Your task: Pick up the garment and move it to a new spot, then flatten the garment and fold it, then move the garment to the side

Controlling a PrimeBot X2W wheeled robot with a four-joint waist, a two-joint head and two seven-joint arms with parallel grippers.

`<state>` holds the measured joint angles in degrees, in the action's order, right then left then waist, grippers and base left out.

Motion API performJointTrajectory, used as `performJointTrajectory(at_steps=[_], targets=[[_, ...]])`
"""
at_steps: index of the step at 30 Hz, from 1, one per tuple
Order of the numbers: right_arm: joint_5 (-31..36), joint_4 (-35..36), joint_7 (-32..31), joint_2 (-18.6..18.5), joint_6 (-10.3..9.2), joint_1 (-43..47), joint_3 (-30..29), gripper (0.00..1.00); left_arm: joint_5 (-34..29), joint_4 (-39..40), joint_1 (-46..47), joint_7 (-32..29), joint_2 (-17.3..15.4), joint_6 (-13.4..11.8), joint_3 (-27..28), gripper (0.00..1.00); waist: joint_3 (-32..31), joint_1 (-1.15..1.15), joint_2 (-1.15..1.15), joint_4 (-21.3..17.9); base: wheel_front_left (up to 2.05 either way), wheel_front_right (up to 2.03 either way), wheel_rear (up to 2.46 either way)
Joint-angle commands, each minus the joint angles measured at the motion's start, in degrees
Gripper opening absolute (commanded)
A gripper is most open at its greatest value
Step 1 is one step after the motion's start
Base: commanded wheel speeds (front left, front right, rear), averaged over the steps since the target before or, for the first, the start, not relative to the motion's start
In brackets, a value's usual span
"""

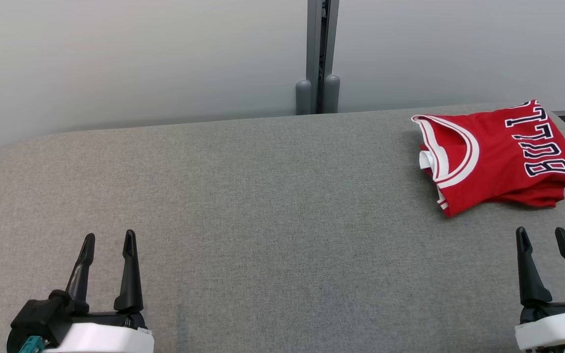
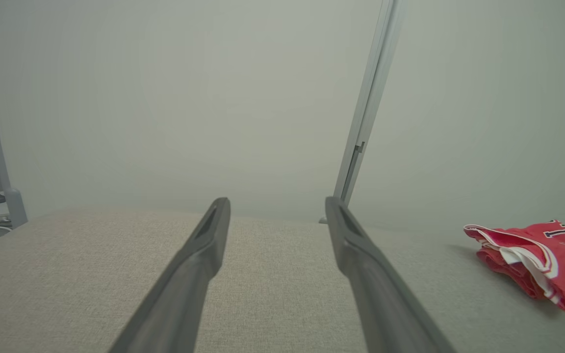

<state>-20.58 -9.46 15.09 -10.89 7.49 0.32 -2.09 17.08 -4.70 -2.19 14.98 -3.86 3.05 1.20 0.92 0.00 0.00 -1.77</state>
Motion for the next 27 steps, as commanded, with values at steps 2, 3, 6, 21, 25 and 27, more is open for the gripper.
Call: performJointTrajectory(at_steps=[2,3,6,21,25,27], targets=[[0.4,0.5,0.1,0.2,0.02,-0.5,-0.2,1.0,-0.6,-0.3,0.1,0.2,0.0,0.4,0.6,1.0,0.1,0.0,0.0,0.1,0.0,0.0,0.0],[0.5,0.4,0.1,0.1,0.02,-0.6,0.0,1.0,-0.6,-0.4,0.4,0.2,0.1,0.6,0.8,1.0,0.1,0.0,0.0,0.2,0.0,0.0,0.0],[0.6,0.3,0.1,-0.1,0.02,-0.8,0.2,1.0,-0.6,-0.8,0.8,0.2,0.3,0.9,1.3,1.0,0.0,0.0,0.0,0.3,0.0,0.0,0.0],[0.3,0.1,0.1,-0.1,0.02,-1.0,1.4,1.0,-0.6,-3.7,0.7,0.2,0.8,1.8,1.7,1.0,-0.8,0.0,0.0,0.2,0.0,0.0,0.0],[0.2,0.0,0.1,-0.2,0.02,-0.9,1.5,1.0,-0.8,-4.2,0.7,0.2,0.8,1.9,1.7,1.0,-0.9,0.0,0.0,0.2,0.0,0.0,0.0],[0.1,0.0,0.1,-0.3,0.02,-0.9,1.6,1.0,-0.9,-4.4,0.8,0.2,0.8,2.0,1.7,1.0,-0.9,0.0,0.0,0.3,0.0,0.0,0.0]])
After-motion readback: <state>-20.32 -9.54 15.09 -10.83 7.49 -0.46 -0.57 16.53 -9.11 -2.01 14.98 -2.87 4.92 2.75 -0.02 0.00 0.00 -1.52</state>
